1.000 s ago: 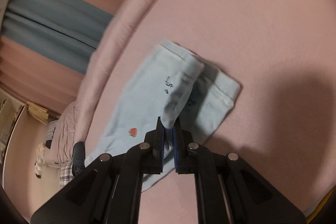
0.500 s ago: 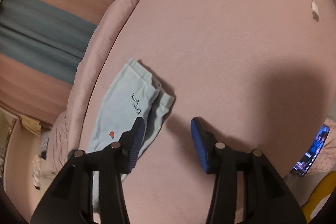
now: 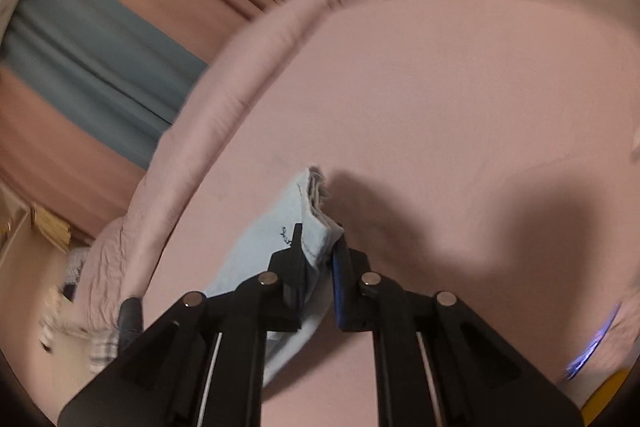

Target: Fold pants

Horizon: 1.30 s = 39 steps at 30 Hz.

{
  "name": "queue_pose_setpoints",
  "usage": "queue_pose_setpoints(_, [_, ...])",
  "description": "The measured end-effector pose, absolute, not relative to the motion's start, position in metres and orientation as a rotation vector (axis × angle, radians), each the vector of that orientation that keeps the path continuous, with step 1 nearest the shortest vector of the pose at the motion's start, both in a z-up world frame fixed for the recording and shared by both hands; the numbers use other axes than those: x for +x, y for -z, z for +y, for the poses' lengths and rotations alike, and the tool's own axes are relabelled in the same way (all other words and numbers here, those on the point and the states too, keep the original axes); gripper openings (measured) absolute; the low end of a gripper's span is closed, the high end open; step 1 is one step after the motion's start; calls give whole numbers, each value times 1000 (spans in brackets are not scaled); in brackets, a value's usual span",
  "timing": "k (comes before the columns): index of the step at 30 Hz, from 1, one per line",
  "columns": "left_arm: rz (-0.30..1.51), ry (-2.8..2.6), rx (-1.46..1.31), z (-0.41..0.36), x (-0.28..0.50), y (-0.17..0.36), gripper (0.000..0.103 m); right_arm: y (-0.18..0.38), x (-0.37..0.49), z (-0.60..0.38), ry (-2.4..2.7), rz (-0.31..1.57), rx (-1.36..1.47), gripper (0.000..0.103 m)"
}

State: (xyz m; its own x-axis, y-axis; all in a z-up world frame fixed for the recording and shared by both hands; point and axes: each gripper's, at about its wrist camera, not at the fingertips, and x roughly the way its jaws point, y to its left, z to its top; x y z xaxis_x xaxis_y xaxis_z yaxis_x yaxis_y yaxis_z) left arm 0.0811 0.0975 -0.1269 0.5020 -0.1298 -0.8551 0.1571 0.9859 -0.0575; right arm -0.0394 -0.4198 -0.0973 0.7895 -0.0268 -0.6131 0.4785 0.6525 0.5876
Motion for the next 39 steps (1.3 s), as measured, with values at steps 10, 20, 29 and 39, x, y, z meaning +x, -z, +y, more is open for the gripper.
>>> queue_pose_setpoints(10, [1063,181,58,86,90,113,53,133,-38,-430,550,872,549,37])
queue_pose_setpoints(20, [938,177,62,98,116,96,54,76,89,-280,-251,825,460,37])
queue_pose_setpoints(29, [923,94,61,147,120,109,54,147,249,-96,-594,1199,352,32])
queue_pose_setpoints(39, [914,137,-16,173,118,126,54,167,221,-59,-724,1450,373,25])
